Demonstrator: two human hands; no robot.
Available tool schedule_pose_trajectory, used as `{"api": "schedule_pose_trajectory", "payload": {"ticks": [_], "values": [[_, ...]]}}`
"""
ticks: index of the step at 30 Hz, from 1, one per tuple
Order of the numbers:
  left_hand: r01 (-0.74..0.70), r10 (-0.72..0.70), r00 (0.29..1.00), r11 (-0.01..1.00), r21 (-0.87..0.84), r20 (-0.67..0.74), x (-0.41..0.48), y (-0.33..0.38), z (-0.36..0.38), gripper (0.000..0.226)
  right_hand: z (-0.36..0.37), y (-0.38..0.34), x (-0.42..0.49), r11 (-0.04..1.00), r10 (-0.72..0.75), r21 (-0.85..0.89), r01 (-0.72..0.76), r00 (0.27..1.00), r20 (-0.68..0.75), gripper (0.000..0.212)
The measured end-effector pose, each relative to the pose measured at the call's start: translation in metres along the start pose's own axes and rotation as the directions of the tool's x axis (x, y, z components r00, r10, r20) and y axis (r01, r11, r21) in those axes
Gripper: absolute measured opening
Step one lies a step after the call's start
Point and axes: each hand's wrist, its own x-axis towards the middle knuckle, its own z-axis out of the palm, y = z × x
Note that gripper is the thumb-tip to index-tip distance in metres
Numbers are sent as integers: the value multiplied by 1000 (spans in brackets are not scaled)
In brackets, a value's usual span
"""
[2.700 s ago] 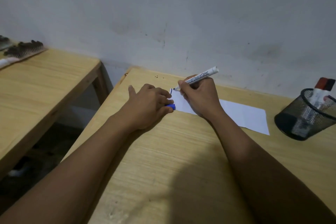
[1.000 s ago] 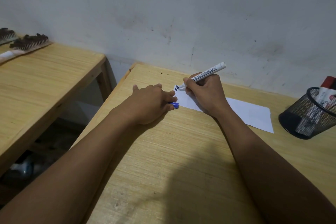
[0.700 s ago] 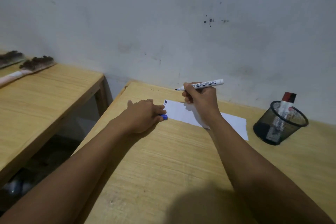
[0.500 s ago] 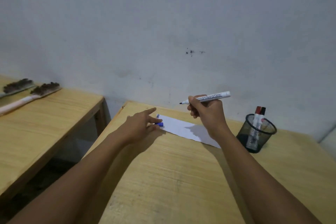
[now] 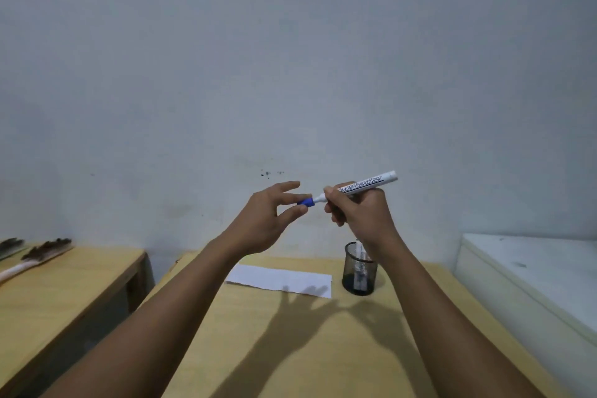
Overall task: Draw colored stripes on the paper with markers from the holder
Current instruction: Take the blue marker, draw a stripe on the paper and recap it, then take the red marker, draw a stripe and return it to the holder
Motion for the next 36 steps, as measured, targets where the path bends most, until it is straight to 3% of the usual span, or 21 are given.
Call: {"api": "schedule_pose_trajectory", "payload": {"ticks": [5, 10, 13, 14, 16, 18, 20, 23, 25, 30, 36], "values": [[-140, 142, 989, 987, 77, -32, 9, 53, 10, 24, -27, -31, -18, 999, -31, -23, 31, 999, -8, 20], [-261, 345, 918, 898, 355, -198, 11, 73, 32, 14, -38, -44, -25, 998, 33, 50, -27, 993, -114, 23], [-249, 336, 916, 905, 347, -219, 15, 78, 36, 18, -41, -50, -24, 993, 111, 49, -103, 977, -180, 31], [-230, 302, 928, 925, 303, -218, 17, 81, 35, 20, -42, -48, -22, 990, 139, 14, -141, 957, -254, 45], [-193, 251, 943, 947, 257, -217, 22, 85, 36, 22, -42, -41, -20, 973, 170, -68, -219, 889, -425, 94], [-163, 221, 954, 949, 269, -201, 25, 86, 39, 24, -45, -31, -21, 953, 93, -200, -226, 851, -517, 116], [-141, 194, 966, 950, 279, -170, 29, 83, 44, 25, -50, -21, -23, 911, -15, -361, -202, 857, -516, 93], [-110, 151, 978, 959, 260, -144, 38, 72, 60, 21, -59, -5, -22, 841, -75, -524, -131, 932, -353, 24], [-87, 122, 982, 970, 226, -146, 45, 65, 73, 19, -65, 6, -19, 817, -65, -568, -102, 962, -267, 4], [-60, 75, 984, 994, 92, -164, 65, 47, 114, 22, -77, 43, -9, 791, -51, -606, -81, 979, -197, 12], [15, -15, 992, 1000, -2, -124, 83, 16, 157, 38, -91, 82, 16, 829, -31, -547, -120, 966, -258, 9]]}}
